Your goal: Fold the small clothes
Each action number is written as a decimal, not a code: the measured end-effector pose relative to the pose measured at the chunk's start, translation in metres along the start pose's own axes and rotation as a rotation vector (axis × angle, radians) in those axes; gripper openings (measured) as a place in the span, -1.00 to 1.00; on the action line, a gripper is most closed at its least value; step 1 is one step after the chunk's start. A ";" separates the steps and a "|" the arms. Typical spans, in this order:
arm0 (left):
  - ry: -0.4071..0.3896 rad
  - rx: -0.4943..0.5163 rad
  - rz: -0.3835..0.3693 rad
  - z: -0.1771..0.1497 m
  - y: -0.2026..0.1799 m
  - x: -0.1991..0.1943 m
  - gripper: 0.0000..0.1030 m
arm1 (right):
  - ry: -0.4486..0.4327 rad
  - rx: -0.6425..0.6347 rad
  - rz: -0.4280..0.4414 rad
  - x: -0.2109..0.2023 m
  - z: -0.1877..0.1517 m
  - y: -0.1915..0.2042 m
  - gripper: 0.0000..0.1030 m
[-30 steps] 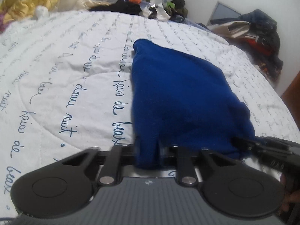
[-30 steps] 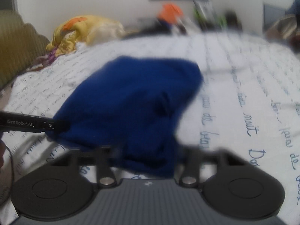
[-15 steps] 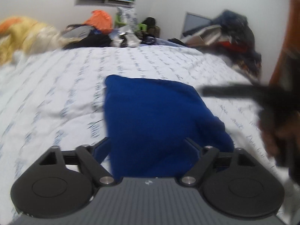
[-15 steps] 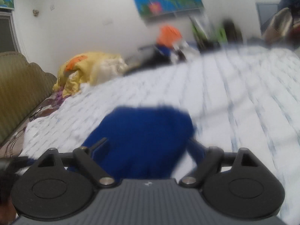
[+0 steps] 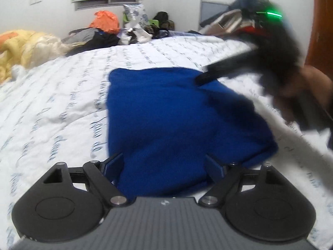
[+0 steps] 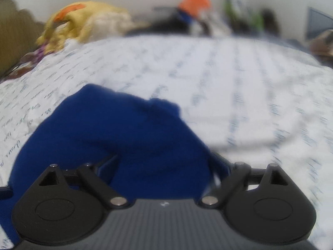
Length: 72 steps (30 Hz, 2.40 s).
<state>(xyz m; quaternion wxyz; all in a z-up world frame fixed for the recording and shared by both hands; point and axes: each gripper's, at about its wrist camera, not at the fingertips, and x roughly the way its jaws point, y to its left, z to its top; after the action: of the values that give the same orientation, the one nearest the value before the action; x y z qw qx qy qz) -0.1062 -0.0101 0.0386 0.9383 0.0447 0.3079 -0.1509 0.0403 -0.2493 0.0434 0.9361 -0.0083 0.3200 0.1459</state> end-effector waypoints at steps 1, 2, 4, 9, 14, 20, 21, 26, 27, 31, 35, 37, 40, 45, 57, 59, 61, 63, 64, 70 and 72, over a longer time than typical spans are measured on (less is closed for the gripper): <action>-0.008 -0.021 -0.005 -0.002 0.004 -0.008 0.72 | -0.056 0.038 -0.002 -0.024 -0.011 -0.001 0.84; -0.011 -0.046 0.004 -0.004 0.008 -0.015 0.82 | -0.093 0.085 0.015 -0.045 -0.024 -0.003 0.86; 0.014 -0.095 0.056 -0.009 0.013 -0.020 0.84 | -0.095 0.146 0.037 -0.074 -0.053 -0.003 0.92; 0.088 -0.100 0.107 -0.023 0.011 -0.016 0.85 | 0.015 0.169 -0.048 -0.097 -0.116 0.017 0.93; 0.070 -0.066 0.133 -0.039 0.000 -0.016 1.00 | -0.001 0.024 -0.181 -0.106 -0.137 0.058 1.00; 0.044 -0.076 0.141 -0.042 -0.001 -0.014 1.00 | -0.007 0.057 -0.172 -0.098 -0.135 0.070 1.00; 0.044 -0.077 0.141 -0.042 -0.001 -0.014 1.00 | -0.006 0.058 -0.171 -0.097 -0.134 0.069 1.00; 0.043 -0.084 0.151 -0.042 -0.002 -0.016 1.00 | -0.014 0.061 -0.164 -0.100 -0.137 0.070 1.00; 0.044 -0.085 0.151 -0.042 -0.002 -0.016 1.00 | -0.014 0.062 -0.163 -0.101 -0.137 0.070 1.00; 0.044 -0.084 0.145 -0.042 -0.001 -0.017 1.00 | -0.015 0.060 -0.167 -0.101 -0.138 0.072 1.00; 0.044 -0.083 0.145 -0.041 0.000 -0.017 1.00 | -0.015 0.061 -0.169 -0.101 -0.138 0.072 1.00; 0.046 -0.079 0.141 -0.042 0.001 -0.017 1.00 | -0.016 0.062 -0.170 -0.101 -0.138 0.072 1.00; 0.044 -0.076 0.132 -0.042 0.003 -0.017 1.00 | -0.016 0.062 -0.171 -0.102 -0.139 0.073 1.00; 0.044 -0.075 0.130 -0.042 0.004 -0.017 1.00 | -0.017 0.064 -0.172 -0.103 -0.140 0.073 1.00; 0.043 -0.075 0.131 -0.043 0.004 -0.017 1.00 | -0.018 0.065 -0.174 -0.104 -0.140 0.074 1.00; 0.043 -0.075 0.131 -0.043 0.004 -0.017 1.00 | -0.018 0.065 -0.174 -0.104 -0.140 0.074 1.00; 0.043 -0.075 0.131 -0.043 0.004 -0.017 1.00 | -0.018 0.065 -0.174 -0.104 -0.140 0.074 1.00; 0.043 -0.075 0.131 -0.043 0.004 -0.017 1.00 | -0.018 0.065 -0.174 -0.104 -0.140 0.074 1.00; 0.043 -0.075 0.131 -0.043 0.004 -0.017 1.00 | -0.018 0.065 -0.174 -0.104 -0.140 0.074 1.00; 0.043 -0.075 0.131 -0.043 0.004 -0.017 1.00 | -0.018 0.065 -0.174 -0.103 -0.140 0.074 1.00; 0.043 -0.075 0.131 -0.043 0.004 -0.017 1.00 | -0.018 0.064 -0.174 -0.103 -0.140 0.074 1.00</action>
<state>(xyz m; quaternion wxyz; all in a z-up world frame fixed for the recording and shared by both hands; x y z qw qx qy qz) -0.1419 0.0059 0.0141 0.9404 0.0326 0.3298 -0.0766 -0.1419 -0.2214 -0.0002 0.9478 -0.0046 0.3142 0.0537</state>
